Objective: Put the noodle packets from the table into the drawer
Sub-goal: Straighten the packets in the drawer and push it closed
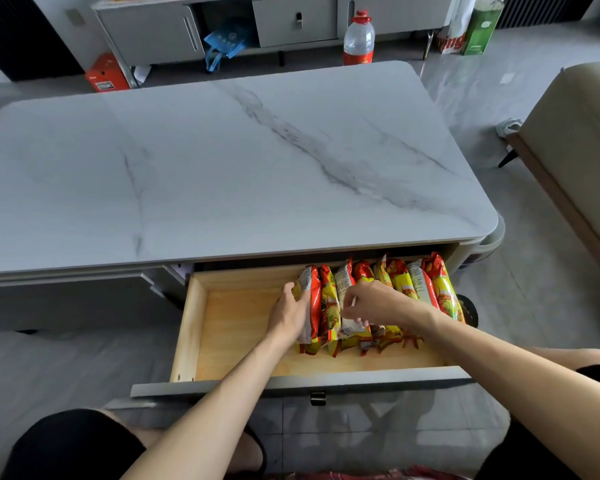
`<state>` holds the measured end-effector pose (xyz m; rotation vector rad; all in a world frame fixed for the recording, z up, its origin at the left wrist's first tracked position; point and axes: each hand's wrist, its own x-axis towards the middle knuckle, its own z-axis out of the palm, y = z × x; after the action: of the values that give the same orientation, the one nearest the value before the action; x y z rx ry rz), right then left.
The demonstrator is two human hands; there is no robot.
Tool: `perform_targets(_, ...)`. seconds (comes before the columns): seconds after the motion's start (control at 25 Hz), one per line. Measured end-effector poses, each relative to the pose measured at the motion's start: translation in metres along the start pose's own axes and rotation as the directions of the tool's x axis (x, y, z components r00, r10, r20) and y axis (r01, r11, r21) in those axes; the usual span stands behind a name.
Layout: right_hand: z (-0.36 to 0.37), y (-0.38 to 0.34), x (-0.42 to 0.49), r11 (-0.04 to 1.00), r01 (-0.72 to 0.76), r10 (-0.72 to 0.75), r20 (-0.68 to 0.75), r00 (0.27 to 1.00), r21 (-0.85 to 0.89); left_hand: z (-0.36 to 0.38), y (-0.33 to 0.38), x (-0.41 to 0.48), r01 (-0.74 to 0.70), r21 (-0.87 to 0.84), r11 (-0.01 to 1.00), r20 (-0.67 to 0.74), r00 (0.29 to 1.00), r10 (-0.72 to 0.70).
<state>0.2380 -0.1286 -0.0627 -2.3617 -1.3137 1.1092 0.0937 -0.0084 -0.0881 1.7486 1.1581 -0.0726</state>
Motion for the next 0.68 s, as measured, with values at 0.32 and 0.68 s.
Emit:
perform_targets(0.32,0.038,-0.018,-0.062,0.878,0.251,-0.173,0.218,0.960,-0.408,-0.041,0.010,-0.046,-0.066,-0.004,0.998,-0.072,0.995,0.065)
perform_targets(0.68,0.022,-0.022,-0.053,0.904,0.064,-0.135,-0.140,0.981,-0.423,-0.061,0.037,-0.068,-0.171,-0.079,0.982,-0.087,0.983,0.164)
